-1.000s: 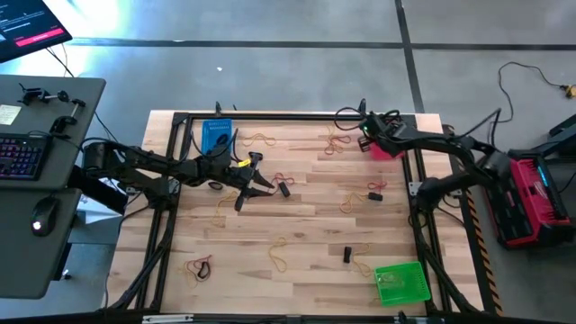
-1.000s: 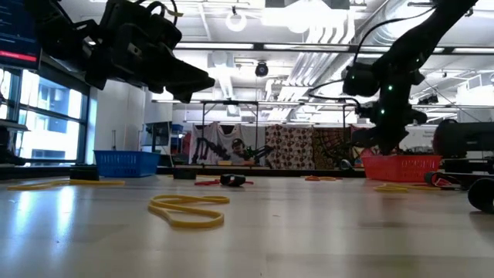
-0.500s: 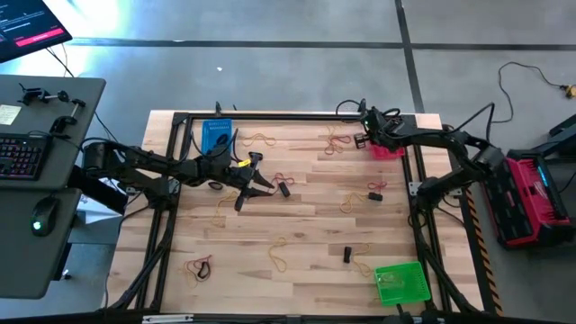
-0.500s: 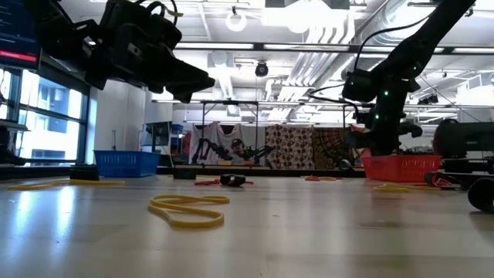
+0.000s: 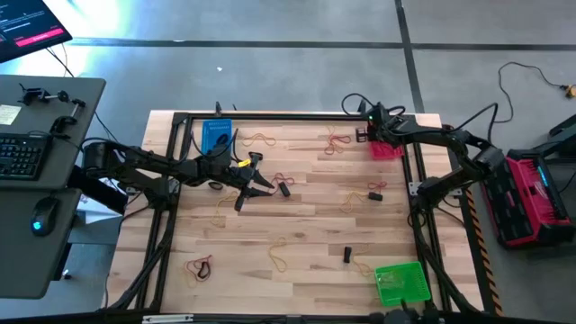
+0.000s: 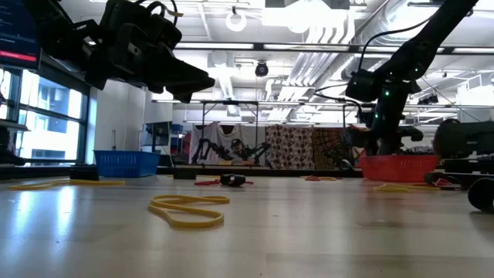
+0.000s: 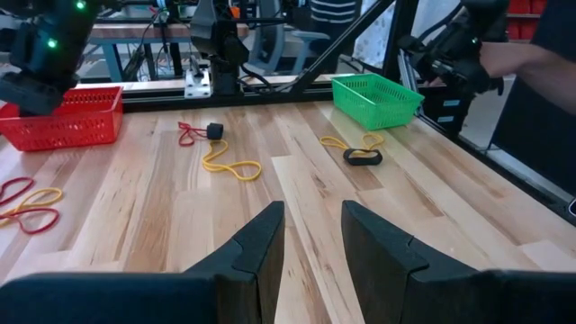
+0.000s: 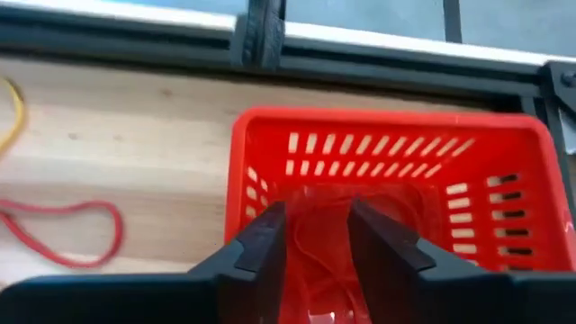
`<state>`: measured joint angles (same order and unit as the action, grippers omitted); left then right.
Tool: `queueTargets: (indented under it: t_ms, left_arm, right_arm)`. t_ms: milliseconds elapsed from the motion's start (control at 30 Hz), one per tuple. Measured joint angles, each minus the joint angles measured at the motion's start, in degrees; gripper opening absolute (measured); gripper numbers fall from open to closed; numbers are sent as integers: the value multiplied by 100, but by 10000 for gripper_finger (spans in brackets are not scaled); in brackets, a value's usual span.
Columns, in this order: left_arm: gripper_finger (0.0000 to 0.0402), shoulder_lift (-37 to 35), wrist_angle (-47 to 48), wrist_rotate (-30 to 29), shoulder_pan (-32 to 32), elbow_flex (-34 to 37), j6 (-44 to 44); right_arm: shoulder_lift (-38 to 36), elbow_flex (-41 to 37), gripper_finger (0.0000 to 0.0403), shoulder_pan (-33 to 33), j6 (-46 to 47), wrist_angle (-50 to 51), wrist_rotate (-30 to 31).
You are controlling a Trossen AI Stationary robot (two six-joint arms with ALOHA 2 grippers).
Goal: Sort rubber bands into baskets
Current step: Put the yellow rubber band into the green bin
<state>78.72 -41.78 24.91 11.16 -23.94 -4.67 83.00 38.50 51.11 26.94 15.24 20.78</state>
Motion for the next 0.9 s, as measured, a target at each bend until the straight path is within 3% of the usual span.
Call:
queueTargets:
  t_ms: [267,467,600,767,900]
  left_arm:
    - [106,0,17,0,0,0,0]
    - [106,0,42,0,0,0,0]
    - [106,0,39,0,0,-1,1]
    - [106,0,37,-7,0,-2,9]
    - [106,1,40,-43,2,-2,9]
  right_arm:
    - [0,25,119,118,12,-330,27]
    - [-2,482,116,76,-482,241,45]
    - [-43,837,88,-192,-871,604,258]
    - [-329,791,12,-744,-1276,-7,332]
    - [-733,599,13,-1259,-1395,-587,251]
